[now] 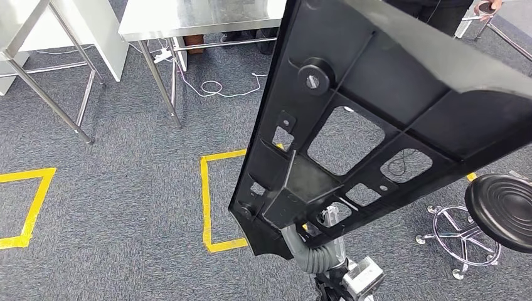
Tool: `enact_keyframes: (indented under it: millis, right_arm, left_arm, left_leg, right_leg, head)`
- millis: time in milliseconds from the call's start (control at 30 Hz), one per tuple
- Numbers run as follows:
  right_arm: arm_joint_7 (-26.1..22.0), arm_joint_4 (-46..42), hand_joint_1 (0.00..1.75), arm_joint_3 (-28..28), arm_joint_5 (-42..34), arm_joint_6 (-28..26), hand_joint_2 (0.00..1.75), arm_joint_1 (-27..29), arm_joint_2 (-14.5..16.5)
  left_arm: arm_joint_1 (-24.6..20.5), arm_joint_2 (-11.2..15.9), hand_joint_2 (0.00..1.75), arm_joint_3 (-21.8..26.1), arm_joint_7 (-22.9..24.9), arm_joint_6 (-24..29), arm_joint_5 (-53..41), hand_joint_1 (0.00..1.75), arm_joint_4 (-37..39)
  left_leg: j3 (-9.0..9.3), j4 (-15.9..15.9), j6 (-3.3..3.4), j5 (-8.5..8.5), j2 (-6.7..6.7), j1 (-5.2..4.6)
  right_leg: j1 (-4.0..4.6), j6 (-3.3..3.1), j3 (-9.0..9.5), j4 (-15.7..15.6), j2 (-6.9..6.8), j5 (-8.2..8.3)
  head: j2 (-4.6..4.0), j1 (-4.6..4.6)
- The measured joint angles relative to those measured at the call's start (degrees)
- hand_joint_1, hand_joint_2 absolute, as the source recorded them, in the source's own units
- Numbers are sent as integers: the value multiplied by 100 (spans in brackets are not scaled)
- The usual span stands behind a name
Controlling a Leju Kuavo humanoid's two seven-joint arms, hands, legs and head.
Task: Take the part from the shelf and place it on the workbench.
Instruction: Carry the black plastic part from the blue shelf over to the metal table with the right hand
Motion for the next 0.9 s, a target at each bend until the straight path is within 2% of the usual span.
enact_keyframes:
  millis: [600,767,867,900]
  right_arm:
    - [5,171,175,-1,70,104,175,-84,99]
    - [25,171,175,-1,108,101,175,-79,100]
    - [28,162,175,-1,134,86,175,-69,110]
    - [27,158,175,-1,140,76,175,-66,111]
  left_arm:
    - [-32,-10,175,111,0,40,-34,0,87]
    - [-47,-3,175,111,0,23,-90,0,90]
    - [-58,1,175,109,-2,-1,-130,0,90]
    - [-60,1,175,109,-2,-10,-137,0,90]
  left_leg:
    - [-2,5,2,-2,0,-2]
    - [-16,51,80,-33,5,-14]
    - [74,-99,153,25,34,14]
    - [128,-175,176,53,53,34]
  right_leg:
    - [-5,1,0,-3,0,1]
    - [-58,20,13,-20,13,6]
    - [-32,70,2,-8,-5,-7]
    - [-12,71,-60,123,-41,-67]
  head:
    - [0,0]
    - [0,-2]
    - [0,-1]
    - [0,6]
